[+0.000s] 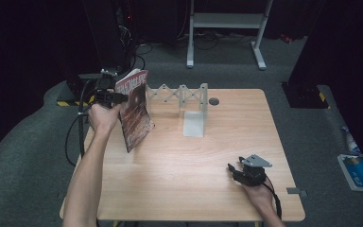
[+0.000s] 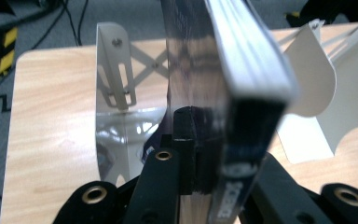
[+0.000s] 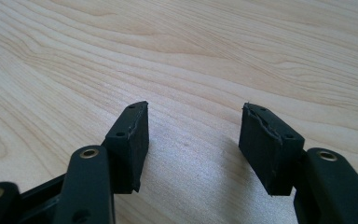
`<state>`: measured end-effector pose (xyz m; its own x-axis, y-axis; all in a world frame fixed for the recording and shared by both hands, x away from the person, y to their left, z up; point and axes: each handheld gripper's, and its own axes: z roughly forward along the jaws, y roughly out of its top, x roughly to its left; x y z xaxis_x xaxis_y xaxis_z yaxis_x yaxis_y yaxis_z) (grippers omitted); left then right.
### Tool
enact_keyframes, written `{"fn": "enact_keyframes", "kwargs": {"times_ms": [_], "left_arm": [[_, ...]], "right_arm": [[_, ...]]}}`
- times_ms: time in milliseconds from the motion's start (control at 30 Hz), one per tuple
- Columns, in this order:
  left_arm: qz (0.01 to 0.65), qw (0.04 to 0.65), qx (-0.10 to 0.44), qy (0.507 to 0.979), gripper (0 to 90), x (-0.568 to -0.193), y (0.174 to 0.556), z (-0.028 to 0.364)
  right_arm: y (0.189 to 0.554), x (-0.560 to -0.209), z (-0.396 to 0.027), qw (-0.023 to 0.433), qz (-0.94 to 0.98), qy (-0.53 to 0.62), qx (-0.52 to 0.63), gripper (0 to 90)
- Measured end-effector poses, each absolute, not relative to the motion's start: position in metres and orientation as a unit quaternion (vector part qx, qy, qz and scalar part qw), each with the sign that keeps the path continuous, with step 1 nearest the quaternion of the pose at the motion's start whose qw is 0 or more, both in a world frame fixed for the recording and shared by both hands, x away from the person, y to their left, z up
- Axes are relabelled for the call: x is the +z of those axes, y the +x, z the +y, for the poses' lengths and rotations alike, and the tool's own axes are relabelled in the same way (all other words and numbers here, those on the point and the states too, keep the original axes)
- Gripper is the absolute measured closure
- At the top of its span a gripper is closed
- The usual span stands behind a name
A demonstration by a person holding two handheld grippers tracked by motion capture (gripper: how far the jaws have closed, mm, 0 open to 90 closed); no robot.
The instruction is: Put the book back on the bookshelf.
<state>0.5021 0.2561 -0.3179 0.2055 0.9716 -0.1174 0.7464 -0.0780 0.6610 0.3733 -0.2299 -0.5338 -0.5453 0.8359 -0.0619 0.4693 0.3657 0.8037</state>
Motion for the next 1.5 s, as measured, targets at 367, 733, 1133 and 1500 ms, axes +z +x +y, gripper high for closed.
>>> {"fn": "enact_keyframes", "kwargs": {"times_ms": [367,733,1133,1500], "left_arm": [[0.608,0.310,0.177,0.709,83.5,-0.315,0.497,0.262],[0.586,0.324,0.231,0.706,83.9,-0.311,0.490,0.255],[0.581,0.357,0.265,0.682,83.9,-0.321,0.487,0.253],[0.570,0.388,0.293,0.662,83.9,-0.333,0.483,0.251]], "right_arm": [[0.373,-0.534,-0.230,0.239,0.791,0.412,0.383,42.5],[0.373,-0.534,-0.230,0.240,0.793,0.408,0.383,43.1],[0.373,-0.534,-0.230,0.240,0.793,0.409,0.383,42.9],[0.373,-0.534,-0.230,0.240,0.792,0.410,0.384,42.8]]}}
